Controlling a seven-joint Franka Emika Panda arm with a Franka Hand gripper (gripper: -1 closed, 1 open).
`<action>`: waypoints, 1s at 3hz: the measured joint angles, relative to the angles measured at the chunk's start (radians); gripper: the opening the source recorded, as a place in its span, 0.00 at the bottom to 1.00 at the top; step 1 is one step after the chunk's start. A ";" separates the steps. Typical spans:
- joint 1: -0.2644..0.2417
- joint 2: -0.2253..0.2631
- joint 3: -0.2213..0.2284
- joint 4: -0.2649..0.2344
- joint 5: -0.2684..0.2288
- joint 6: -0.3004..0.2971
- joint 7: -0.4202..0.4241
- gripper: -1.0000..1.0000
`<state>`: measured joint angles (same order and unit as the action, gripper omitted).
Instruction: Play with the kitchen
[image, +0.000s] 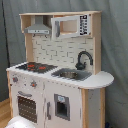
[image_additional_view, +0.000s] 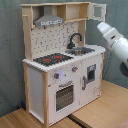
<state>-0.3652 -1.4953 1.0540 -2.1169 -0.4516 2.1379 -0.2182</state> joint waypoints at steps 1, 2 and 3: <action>0.030 0.000 -0.031 -0.007 -0.025 -0.054 0.082 1.00; 0.045 0.000 -0.062 -0.038 -0.033 -0.072 0.184 1.00; 0.056 -0.005 -0.115 -0.068 -0.062 -0.077 0.266 1.00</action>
<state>-0.3088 -1.5000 0.9389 -2.1846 -0.5136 2.0612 0.0479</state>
